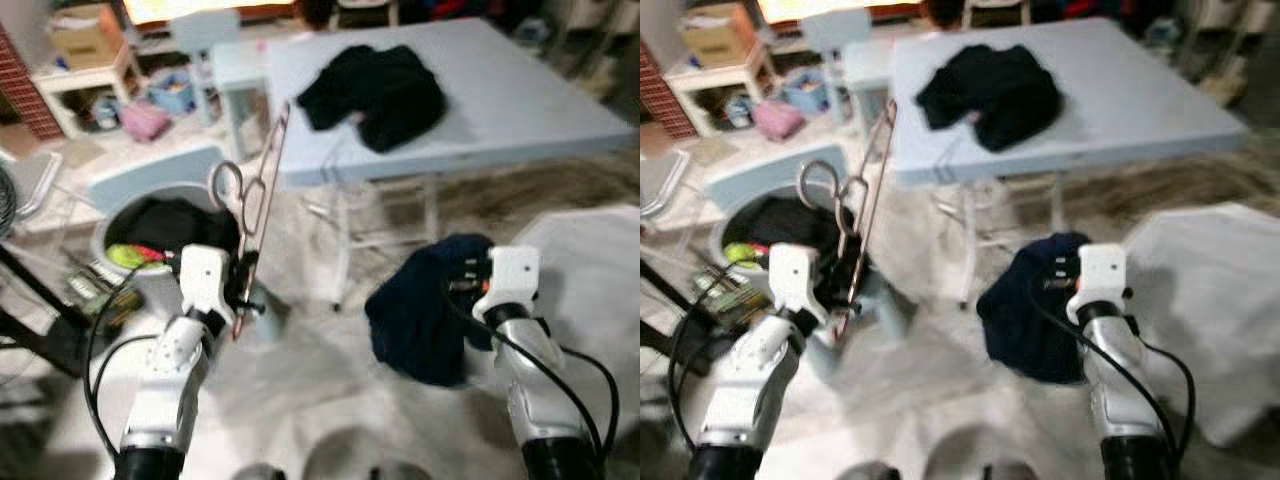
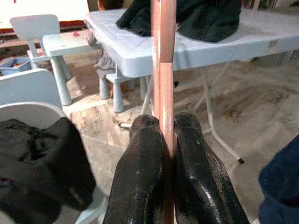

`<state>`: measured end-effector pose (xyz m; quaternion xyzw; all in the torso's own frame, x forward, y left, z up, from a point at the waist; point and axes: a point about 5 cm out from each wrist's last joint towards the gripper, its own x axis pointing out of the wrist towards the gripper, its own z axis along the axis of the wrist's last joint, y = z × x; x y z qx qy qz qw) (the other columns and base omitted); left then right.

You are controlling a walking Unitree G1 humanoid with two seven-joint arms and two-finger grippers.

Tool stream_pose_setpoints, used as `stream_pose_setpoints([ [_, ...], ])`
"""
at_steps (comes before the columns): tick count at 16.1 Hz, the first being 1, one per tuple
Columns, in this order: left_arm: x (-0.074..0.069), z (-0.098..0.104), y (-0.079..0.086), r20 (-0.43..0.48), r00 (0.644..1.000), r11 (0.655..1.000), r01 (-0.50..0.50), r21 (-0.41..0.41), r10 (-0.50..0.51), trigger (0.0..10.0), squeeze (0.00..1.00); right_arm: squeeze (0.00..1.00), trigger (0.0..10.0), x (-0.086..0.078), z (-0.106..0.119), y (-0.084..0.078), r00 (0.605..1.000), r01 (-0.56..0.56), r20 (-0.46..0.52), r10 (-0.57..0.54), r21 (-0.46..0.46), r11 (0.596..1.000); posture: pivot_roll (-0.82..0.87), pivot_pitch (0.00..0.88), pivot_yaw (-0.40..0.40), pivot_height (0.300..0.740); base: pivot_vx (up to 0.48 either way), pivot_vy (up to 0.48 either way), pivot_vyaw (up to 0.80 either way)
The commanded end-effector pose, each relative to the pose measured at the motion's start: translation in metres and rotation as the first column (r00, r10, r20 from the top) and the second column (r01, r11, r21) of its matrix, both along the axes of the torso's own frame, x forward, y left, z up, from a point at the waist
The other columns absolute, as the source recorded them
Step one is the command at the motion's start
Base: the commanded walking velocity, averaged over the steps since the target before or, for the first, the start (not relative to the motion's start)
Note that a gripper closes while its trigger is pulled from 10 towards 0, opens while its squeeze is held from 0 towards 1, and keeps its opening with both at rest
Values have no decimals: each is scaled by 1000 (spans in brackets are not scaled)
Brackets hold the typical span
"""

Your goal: Hang hanger

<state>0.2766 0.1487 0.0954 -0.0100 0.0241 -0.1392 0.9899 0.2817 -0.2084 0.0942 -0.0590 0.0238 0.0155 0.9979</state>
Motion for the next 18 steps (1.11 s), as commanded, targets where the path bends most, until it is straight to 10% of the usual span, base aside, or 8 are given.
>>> stream_pose_setpoints([
  [1,0,4,10,17,999,999,-35,9,35,10000,0,0,10000,3,10,13,996,-80,29,79,15,997,-77,20,73,740,0,0,0],
  [18,-2,6,3,13,1000,998,24,-58,-23,10000,0,0,10000,7,24,14,991,-64,119,55,73,995,-74,7,66,740,281,0,-66],
])
